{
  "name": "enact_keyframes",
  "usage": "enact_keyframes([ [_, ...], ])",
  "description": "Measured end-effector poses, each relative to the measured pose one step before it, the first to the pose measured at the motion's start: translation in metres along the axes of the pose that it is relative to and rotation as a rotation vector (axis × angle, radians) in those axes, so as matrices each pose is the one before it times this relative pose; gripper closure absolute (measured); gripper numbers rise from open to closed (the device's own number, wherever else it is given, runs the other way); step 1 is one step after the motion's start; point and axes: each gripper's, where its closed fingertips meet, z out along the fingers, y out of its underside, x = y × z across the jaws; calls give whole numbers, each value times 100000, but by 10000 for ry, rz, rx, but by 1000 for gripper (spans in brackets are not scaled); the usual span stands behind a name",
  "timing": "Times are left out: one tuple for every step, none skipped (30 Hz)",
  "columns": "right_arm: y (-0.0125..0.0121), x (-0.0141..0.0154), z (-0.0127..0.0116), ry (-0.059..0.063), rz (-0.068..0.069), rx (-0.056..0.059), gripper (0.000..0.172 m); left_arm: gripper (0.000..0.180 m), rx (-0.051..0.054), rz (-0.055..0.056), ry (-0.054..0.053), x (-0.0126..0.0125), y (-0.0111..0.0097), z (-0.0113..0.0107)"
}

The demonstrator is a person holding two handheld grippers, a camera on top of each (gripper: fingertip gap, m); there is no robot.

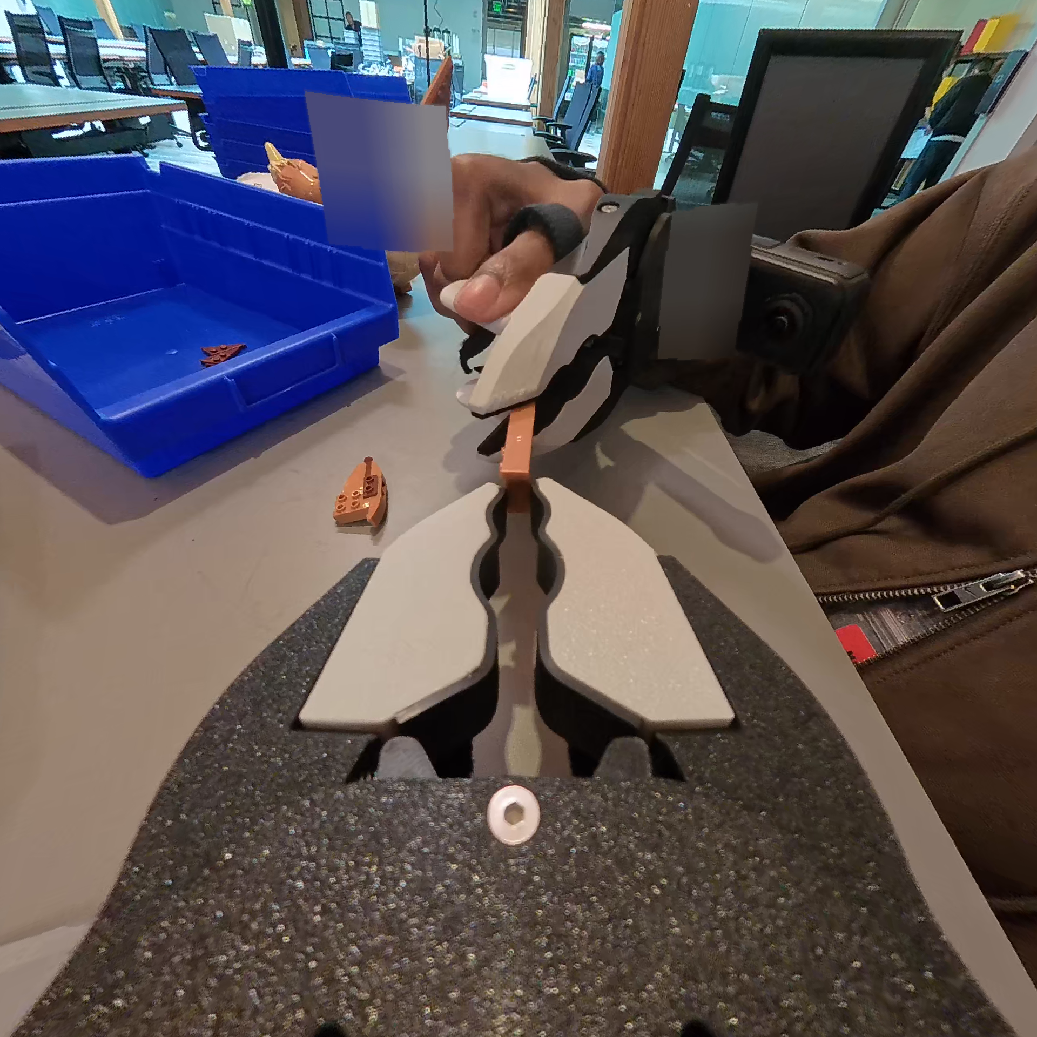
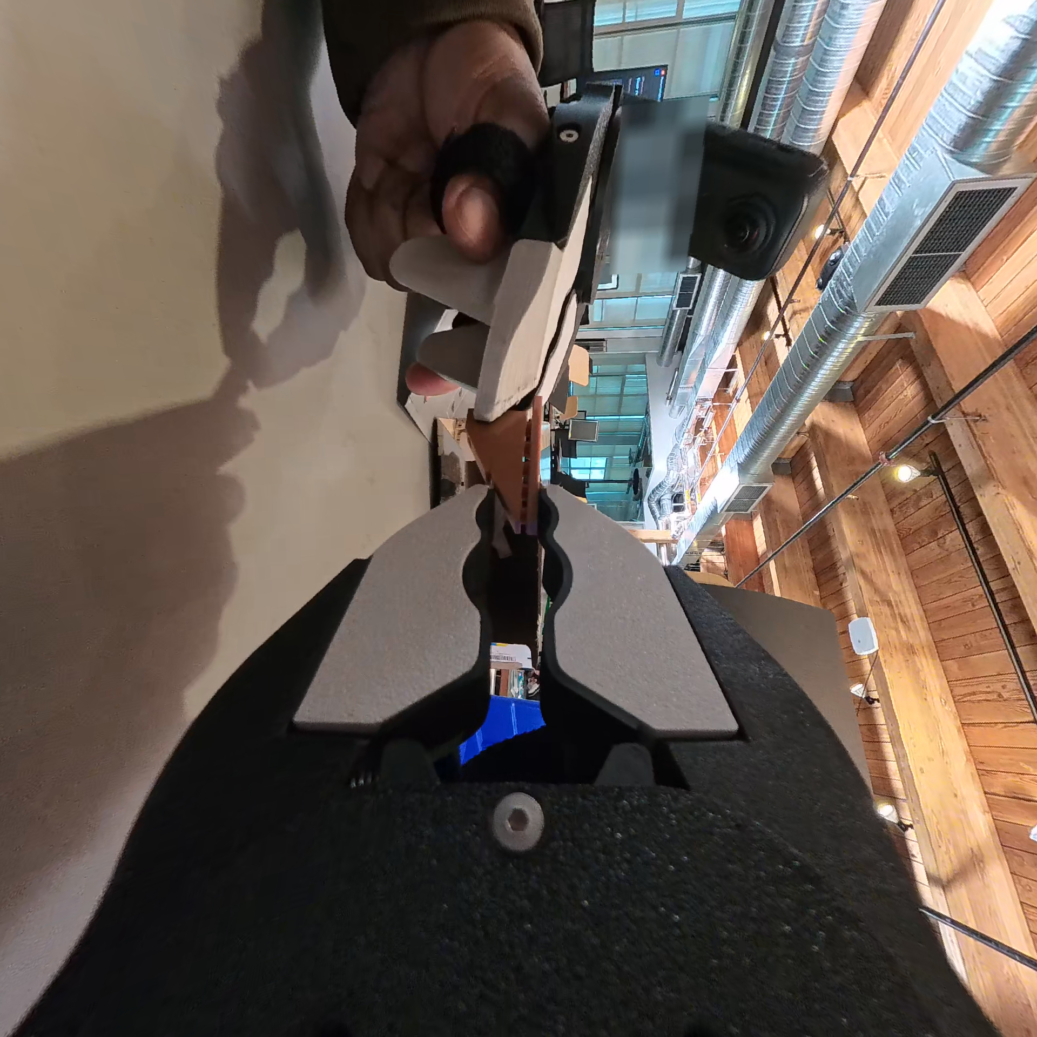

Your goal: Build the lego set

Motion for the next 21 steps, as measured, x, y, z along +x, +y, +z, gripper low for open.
enact_keyframes([
  [7,-19,-2,-11,-7,-5,159,173,-2,-11,7,-5,18,10],
  [8,-21,8,-9,1,-3,159,173,-10,-8,3,-13,19,2],
  [-16,-1,-1,6,-4,10,159,173,6,-17,18,13,11,1],
  [-5,-15,-8,-12,-3,2,159,173,2,-21,22,21,7,-4],
  [18,-47,1,-33,6,-12,159,173,-18,-10,3,-4,28,3],
  [-13,-30,3,-27,6,2,159,173,-26,7,4,-2,47,14],
  [-9,-16,-8,-14,10,4,159,173,-6,2,16,25,17,5],
  [4,-3,-8,-12,10,-12,159,173,5,-6,2,-1,4,-1],
  [15,-6,1,-10,6,-10,159,173,0,7,-5,-4,-1,7],
  [0,-2,-6,-12,8,-8,159,173,-6,17,-4,-3,6,10],
  [-8,3,-13,-7,10,-4,159,173,1,19,-5,8,1,1],
  [12,4,-8,-3,2,-10,159,173,8,17,-10,-11,-9,6],
  [32,1,-6,-6,3,-16,159,173,9,17,-17,-13,-8,0],
  [15,1,-12,-7,13,-13,159,173,4,21,-15,-13,-5,10],
  [35,-2,-7,-5,9,-18,159,173,8,20,-13,-9,-10,13],
  [16,4,-2,-4,3,-18,159,173,3,26,-15,-2,-12,7],
  [14,13,-11,0,9,-12,160,173,-6,39,-11,2,-1,7],
  [7,-4,-7,-9,18,-6,160,172,-11,54,-12,9,18,-1],
  [31,0,6,-6,8,-13,160,172,-10,44,-33,-9,-7,10],
  [3,-14,-2,-9,3,-2,160,172,-13,38,-24,-15,7,2],
  [-17,-15,-12,-5,8,10,160,172,-21,31,6,43,14,11],
])
